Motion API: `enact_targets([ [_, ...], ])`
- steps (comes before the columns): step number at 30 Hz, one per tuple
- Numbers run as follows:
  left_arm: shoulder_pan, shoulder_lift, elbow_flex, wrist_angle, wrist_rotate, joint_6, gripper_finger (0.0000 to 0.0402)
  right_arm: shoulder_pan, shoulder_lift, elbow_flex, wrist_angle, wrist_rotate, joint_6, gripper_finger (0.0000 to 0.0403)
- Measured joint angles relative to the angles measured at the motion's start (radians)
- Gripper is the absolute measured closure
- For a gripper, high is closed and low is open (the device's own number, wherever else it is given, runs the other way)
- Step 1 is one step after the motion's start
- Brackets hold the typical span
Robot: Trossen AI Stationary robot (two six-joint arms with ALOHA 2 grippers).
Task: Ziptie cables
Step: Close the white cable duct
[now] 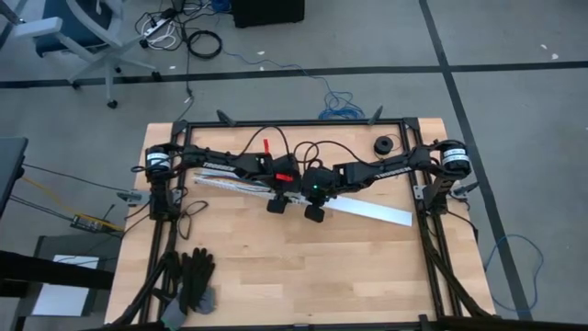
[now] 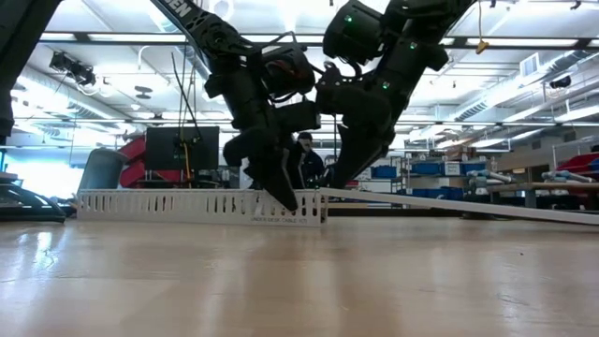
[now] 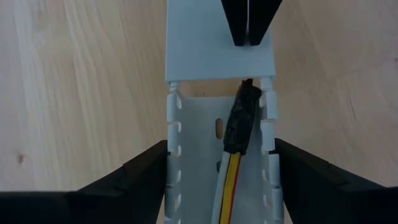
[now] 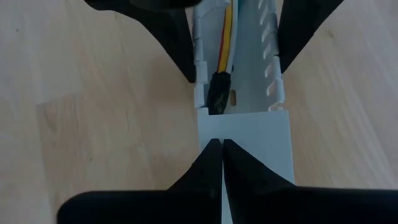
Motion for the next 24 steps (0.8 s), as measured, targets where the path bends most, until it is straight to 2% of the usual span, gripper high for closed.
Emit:
enact_targets([
  [7, 0.0, -0.001, 0.0, -0.005, 0.001, 0.001, 0.0155, -0.002, 0.002, 0.0, 0.012, 0.001, -0.012, 0.0403],
  [17, 0.0, -0.002, 0.0, -0.006, 0.024, 0.0, 0.0195, -0.01, 0.002, -0.002, 0.032, -0.002, -0.033, 0.0402],
  [24, 0.0, -0.002, -0.001, -0.006, 0.027, -0.002, 0.0199, -0.014, 0.002, -0.002, 0.036, -0.024, -0.037, 0.0402],
])
